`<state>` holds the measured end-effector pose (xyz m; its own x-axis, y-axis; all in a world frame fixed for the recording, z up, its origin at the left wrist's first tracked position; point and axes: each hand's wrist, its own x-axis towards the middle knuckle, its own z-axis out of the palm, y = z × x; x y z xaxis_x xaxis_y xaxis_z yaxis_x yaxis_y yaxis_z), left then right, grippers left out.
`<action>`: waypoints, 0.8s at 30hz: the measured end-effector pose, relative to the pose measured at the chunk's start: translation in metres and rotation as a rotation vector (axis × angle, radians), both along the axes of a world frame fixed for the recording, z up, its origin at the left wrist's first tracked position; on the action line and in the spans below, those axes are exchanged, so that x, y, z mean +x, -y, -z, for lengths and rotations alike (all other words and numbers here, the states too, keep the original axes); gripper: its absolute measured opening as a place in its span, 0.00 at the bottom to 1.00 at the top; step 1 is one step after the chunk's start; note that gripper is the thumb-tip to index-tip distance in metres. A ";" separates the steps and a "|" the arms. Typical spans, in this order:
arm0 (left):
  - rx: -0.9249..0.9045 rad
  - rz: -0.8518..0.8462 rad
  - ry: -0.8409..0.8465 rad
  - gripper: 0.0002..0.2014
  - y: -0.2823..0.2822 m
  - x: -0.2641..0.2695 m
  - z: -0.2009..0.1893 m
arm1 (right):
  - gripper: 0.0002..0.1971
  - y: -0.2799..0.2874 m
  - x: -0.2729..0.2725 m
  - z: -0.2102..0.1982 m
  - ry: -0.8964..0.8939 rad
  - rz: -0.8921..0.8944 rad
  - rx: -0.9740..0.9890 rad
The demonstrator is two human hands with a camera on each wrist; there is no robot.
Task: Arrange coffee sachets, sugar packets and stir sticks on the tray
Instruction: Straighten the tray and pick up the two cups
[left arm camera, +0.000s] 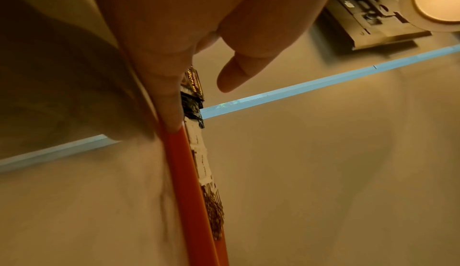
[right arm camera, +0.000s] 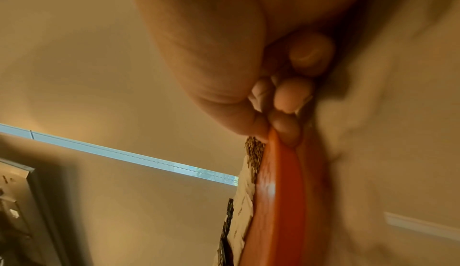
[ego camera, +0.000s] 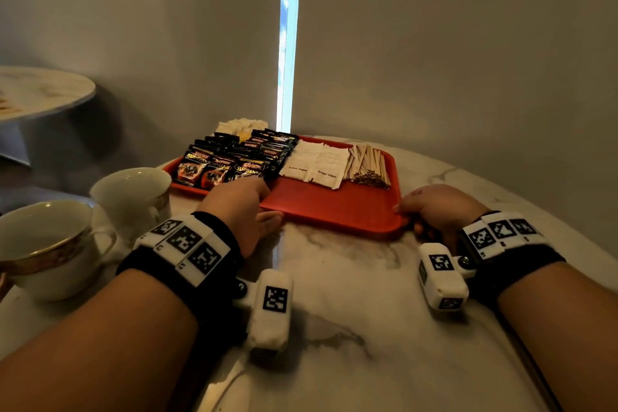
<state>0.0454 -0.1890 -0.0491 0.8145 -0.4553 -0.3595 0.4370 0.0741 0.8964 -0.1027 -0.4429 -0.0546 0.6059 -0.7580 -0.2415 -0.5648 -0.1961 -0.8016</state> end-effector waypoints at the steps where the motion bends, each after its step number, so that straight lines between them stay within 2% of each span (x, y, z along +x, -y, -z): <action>1: -0.002 0.010 -0.015 0.09 0.000 0.002 -0.002 | 0.12 0.001 0.001 0.001 0.014 0.005 0.007; 4: -0.005 -0.013 -0.080 0.10 0.001 0.013 -0.002 | 0.12 0.000 0.005 0.001 0.060 0.030 0.042; 8: -0.024 0.005 -0.088 0.01 0.002 0.014 -0.003 | 0.10 -0.007 0.012 -0.002 0.110 0.029 0.084; 10: -0.028 -0.011 -0.097 0.00 0.003 0.018 -0.003 | 0.09 -0.010 0.012 -0.001 0.117 0.003 0.085; 14: -0.050 -0.040 -0.089 0.09 0.005 0.022 0.000 | 0.04 -0.014 0.009 -0.001 0.136 -0.016 0.085; 19: -0.069 -0.032 -0.110 0.05 0.005 0.025 0.001 | 0.05 -0.013 0.012 0.001 0.140 0.004 0.052; 24: -0.088 -0.038 -0.095 0.10 0.005 0.025 0.003 | 0.04 -0.013 0.013 0.003 0.147 0.010 0.053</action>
<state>0.0700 -0.1941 -0.0520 0.7958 -0.4582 -0.3959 0.5153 0.1689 0.8402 -0.0893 -0.4299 -0.0574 0.6300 -0.7529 -0.1906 -0.4428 -0.1466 -0.8846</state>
